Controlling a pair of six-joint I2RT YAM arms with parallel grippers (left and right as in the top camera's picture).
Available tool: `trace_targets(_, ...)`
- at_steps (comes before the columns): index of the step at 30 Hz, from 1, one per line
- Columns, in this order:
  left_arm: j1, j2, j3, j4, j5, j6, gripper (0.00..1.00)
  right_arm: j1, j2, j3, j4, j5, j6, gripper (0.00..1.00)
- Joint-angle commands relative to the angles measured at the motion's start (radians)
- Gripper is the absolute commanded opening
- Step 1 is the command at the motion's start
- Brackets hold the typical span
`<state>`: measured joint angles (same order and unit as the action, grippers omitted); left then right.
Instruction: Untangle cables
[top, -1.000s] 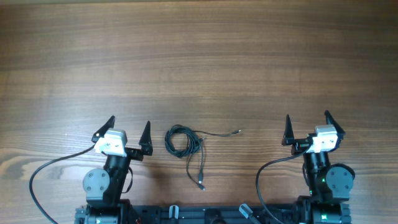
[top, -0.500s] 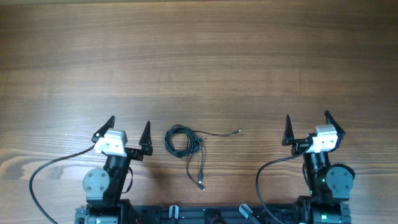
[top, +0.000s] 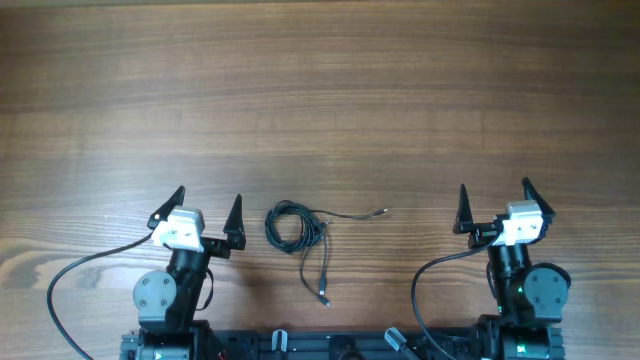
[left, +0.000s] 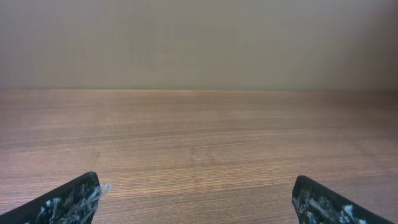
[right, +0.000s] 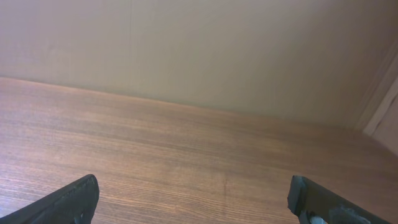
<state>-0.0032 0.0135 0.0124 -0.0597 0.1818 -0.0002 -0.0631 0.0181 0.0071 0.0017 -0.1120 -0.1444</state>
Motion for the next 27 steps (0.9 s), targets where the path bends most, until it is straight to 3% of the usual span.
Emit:
trace_targets(1,0.008,-0.006,-0.006,-0.001,0.008,0.019,1.00,0.005,-0.013,-0.002,0.007,-0.016,-0.013,1.00)
trace_targets(20,0.008,0.006,-0.007,0.000,0.005,0.018,1.00,0.005,-0.013,-0.002,0.007,-0.016,-0.013,1.00)
trace_targets(27,0.008,0.006,0.050,0.071,0.140,-0.201,1.00,0.005,-0.013,-0.002,0.006,-0.016,-0.013,1.00)
